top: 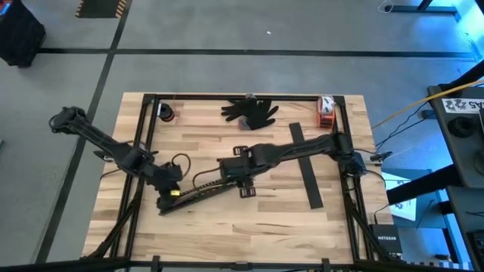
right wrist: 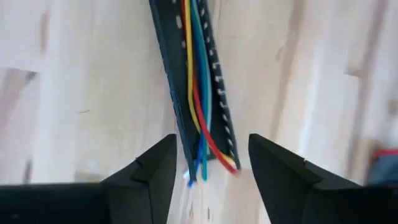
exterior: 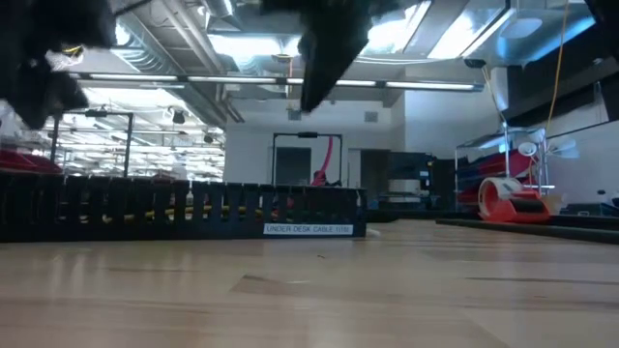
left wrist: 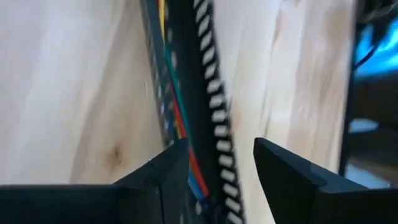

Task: Ziptie cables
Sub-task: Close the black cable duct

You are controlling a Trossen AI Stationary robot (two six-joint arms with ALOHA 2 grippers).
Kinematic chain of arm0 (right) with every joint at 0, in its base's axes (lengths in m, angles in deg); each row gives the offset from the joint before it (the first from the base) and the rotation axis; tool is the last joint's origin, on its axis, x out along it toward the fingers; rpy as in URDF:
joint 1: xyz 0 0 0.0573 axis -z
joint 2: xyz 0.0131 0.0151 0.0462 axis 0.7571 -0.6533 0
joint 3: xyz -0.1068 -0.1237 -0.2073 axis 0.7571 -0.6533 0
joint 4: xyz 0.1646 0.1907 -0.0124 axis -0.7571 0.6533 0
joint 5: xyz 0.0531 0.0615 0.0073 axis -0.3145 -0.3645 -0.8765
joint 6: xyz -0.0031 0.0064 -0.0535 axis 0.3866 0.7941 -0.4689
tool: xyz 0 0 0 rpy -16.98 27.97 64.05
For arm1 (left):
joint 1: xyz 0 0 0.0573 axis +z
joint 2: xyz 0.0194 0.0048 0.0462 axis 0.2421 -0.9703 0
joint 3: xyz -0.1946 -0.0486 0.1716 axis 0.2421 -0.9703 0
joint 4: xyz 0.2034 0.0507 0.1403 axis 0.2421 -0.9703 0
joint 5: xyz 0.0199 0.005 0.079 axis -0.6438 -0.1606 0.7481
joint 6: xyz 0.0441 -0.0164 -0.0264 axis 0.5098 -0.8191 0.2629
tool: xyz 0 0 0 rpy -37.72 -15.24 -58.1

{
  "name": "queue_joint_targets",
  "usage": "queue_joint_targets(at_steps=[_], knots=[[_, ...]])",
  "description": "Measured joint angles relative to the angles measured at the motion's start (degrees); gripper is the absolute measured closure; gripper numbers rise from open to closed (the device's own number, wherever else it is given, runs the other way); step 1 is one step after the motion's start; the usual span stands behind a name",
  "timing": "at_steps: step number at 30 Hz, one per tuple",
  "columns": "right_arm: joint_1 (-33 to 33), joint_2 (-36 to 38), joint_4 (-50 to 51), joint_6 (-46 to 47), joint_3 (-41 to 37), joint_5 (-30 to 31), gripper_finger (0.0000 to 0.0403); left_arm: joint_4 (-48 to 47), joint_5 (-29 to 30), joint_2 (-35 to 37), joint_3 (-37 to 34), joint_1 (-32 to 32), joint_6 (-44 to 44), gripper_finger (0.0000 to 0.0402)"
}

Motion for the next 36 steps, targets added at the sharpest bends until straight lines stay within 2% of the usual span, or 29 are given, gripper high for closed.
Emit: queue_joint_targets(at_steps=[6, 10, 12, 16, 20, 24, 28, 32, 36], knots=[[0.0, 9.91, 0.43, 3.76, -7.55, -0.09, 0.021, -0.09, 7.27, 5.28, 2.64, 0.18, -0.13, 0.0237], [-0.02, 18.67, -1.16, 9.88, -18.26, 0.39, 0.021, 0.91, 16.47, 6.96, 5.09, 1.64, 2.09, 0.0243], [-0.04, 23.17, -2.54, 13.65, -24.93, 1.78, 0.021, 2.85, 19.2, 6.99, 5.82, 3.02, 4.83, 0.0245], [0.0, 32.74, -5.48, 23.13, -38.04, 8.35, 0.021, 10.58, 19.68, 6.36, 6.01, 6.79, 10.1, 0.0247], [2.04, 39.94, -6.12, 36.62, -48.76, 15.33, 0.0206, 13.41, 19.72, 5.26, 6.01, 10.71, 10.29, 0.0247], [9.66, 45.63, -8.62, 42.12, -57.9, 15.32, 0.0177, 13.75, 18.89, 4.32, 6.01, 14.81, 8.87, 0.0247], [21.57, 48.52, -14.94, 42.07, -65.8, 12.03, 0.0132, 13.71, 17.25, 3.85, 6.01, 19.52, 7.69, 0.0247], [31.97, 48.76, -23.16, 38.61, -73.86, 10.27, 0.0096, 13.59, 16.51, 3.63, 6.01, 23.47, 6.75, 0.0247], [37.23, 48.76, -36.64, 33.33, -78.98, 8.42, 0.0082, 13.62, 16.48, 3.62, 6.01, 26.01, 6.08, 0.0247]])
